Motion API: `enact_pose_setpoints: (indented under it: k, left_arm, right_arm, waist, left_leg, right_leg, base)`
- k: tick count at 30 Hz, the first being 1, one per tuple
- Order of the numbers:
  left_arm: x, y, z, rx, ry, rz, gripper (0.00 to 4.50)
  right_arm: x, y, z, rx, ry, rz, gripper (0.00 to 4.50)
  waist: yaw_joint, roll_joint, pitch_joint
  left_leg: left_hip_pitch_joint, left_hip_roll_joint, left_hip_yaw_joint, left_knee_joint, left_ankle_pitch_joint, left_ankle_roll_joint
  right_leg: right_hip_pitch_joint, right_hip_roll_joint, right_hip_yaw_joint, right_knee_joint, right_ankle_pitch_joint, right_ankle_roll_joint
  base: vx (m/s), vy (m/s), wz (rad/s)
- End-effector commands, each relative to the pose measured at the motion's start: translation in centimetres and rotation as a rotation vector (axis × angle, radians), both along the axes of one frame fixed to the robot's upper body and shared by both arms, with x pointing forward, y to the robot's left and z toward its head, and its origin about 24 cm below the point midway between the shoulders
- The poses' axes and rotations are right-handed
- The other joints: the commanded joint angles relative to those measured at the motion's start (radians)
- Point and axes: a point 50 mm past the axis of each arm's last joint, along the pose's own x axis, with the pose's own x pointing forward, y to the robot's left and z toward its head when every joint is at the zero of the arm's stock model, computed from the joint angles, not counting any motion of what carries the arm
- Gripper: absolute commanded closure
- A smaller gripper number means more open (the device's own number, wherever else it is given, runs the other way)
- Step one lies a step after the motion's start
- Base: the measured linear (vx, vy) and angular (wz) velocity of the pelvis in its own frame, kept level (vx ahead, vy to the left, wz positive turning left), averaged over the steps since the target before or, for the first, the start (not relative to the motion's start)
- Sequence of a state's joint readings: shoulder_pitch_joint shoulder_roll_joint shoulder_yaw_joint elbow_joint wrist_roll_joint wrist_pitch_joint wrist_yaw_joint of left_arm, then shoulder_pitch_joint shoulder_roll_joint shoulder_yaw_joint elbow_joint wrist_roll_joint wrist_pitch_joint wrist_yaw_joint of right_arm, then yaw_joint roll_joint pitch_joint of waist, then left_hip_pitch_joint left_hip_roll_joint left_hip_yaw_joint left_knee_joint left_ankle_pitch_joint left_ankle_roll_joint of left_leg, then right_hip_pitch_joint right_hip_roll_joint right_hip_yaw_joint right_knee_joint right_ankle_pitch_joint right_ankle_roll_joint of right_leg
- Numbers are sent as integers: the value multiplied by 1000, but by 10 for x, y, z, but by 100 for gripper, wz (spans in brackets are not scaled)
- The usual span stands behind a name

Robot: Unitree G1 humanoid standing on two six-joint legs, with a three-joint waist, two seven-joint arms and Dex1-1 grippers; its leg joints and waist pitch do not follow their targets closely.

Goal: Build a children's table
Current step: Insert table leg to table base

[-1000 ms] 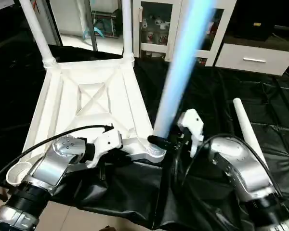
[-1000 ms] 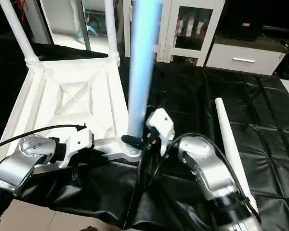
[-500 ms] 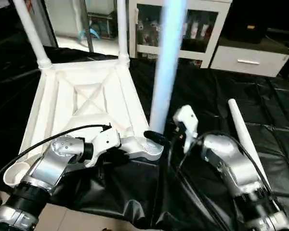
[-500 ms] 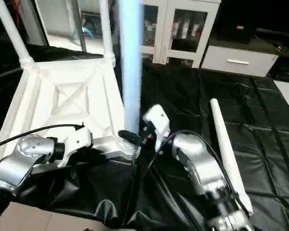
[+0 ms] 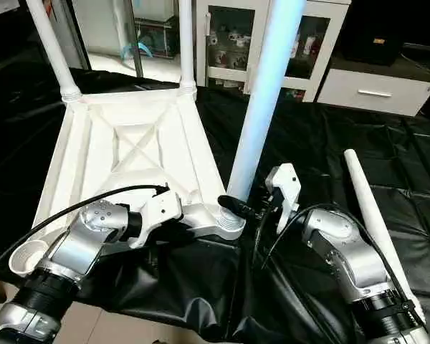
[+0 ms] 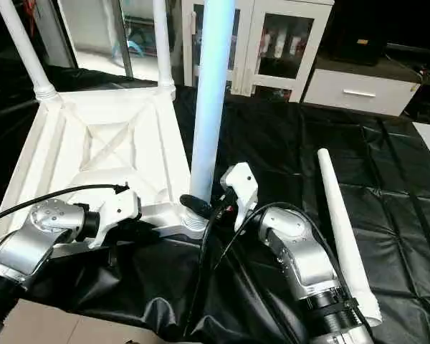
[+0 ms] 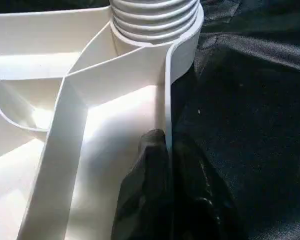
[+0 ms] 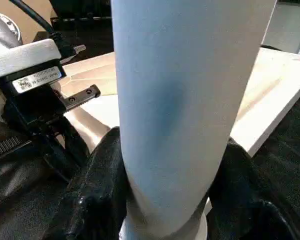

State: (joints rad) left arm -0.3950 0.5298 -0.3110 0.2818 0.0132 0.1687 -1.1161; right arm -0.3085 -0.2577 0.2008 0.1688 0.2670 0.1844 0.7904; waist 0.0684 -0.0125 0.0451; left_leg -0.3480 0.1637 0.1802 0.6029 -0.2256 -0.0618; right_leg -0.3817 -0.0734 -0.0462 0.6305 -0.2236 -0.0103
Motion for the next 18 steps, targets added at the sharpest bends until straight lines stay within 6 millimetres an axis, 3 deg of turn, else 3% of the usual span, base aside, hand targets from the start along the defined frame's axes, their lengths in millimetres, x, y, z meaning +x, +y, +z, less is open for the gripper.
enact_pose_setpoints:
  k: [1,9,14,18]
  left_arm:
    - [4,-7,9,-24,-46,-40,450]
    - [5,-4,8,-13,-36,-23,450]
    - [14,-19,6,-50,-18,149,450]
    - [17,-39,6,-60,-19,193,450]
  right_arm:
    - [-10,-23,-47,-167,192,-86,265]
    - [-8,-21,-48,-171,191,-95,265]
    - [12,-26,-56,-212,181,-380,265]
    - [24,-24,-58,-210,175,-538,265]
  waist:
    - [-3,9,-33]
    - [-6,8,-33]
    - [-17,7,-30]
    - [-26,4,-31]
  left_leg:
    - [5,73,-34,-102,-286,-15]
    - [5,74,-34,-104,-296,-20]
    - [7,72,-41,-107,-345,-54]
    - [6,70,-39,-105,-336,-42]
  right_leg:
    - [17,-85,61,-104,-343,-167]
    - [16,-84,60,-101,-317,-178]
    - [10,-88,59,-111,-443,-152]
    - [6,-87,61,-116,-433,-143]
  base:
    - [0,0,0]
    - [0,0,0]
    - [0,0,0]
    - [0,0,0]
